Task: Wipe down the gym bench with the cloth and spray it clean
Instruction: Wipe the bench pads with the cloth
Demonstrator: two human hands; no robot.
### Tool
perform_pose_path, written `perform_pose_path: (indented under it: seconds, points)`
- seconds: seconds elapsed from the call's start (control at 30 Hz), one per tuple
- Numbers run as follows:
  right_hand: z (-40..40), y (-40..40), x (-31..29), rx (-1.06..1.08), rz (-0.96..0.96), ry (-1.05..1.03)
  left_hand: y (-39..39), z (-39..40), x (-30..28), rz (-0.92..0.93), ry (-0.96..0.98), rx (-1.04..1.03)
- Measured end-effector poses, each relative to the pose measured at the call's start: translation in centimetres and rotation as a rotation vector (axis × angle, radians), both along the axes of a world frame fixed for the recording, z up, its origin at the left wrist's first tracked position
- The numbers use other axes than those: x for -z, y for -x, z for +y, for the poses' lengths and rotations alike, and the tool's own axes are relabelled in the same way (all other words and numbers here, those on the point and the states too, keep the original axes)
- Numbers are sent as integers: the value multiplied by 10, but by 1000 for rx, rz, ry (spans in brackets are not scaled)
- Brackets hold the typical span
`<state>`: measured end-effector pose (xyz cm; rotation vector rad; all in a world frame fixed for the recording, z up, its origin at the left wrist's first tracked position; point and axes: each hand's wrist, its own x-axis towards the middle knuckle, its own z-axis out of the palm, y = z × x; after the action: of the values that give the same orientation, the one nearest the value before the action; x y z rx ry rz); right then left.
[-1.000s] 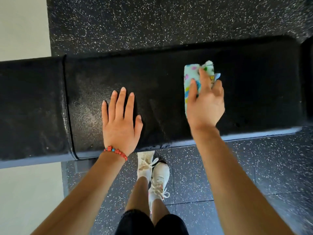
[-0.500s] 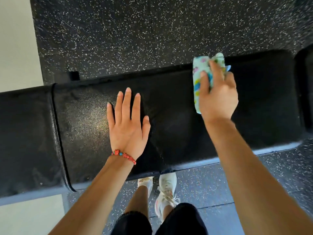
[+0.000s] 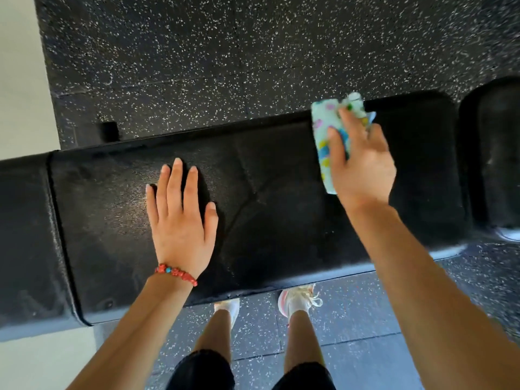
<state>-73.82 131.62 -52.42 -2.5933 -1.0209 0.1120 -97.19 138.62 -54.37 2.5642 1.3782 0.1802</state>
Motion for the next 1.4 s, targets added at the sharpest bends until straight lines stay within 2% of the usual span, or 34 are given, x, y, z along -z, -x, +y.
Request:
perform_pose_path:
  seconds: [0.1,0.2,0.33,0.43,0.47,0.63,0.77,0.83,0.93,1.03,1.1,1.23,1.4]
  points:
    - [-15,-25,-1,139,12,12,-28,-14,-4,-36,0,54]
    - [-8,-2,0,155,48,24,-57,-24,-3,-33,20,102]
    - [-12,55,-7,-227,56,-21,-65,-28,4,18,19,88]
    - [-23,39,-5,-377,-4,-16,-62,-27,8,19,-8,99]
    - [-28,24,-4,-344,-3,-6,-62,-27,9,22,-14,100]
    - [-75,-54,-1,152,-6,-11,-62,-28,10,31,-23,102]
    - [-68,-35,2,258,-3,-25,-64,-29,6,44,6,93]
    - [-65,1,1,159,-5,-56,-66,-30,2,33,18,91]
    - [-73,47,-2,-102,-5,-53,-67,-34,-4,16,-6,83]
    - [-82,36,1,-278,-53,-28,-68,-45,-10,-36,-29,139]
    - [-93,11,1,-188,-65,-27,-68,-51,-12,-40,-16,195]
    - [-126,-38,-3,230,-32,-58,-66,-57,-5,34,13,295]
    - [-122,-24,2,446,-20,-99,-62,-56,6,40,-12,310]
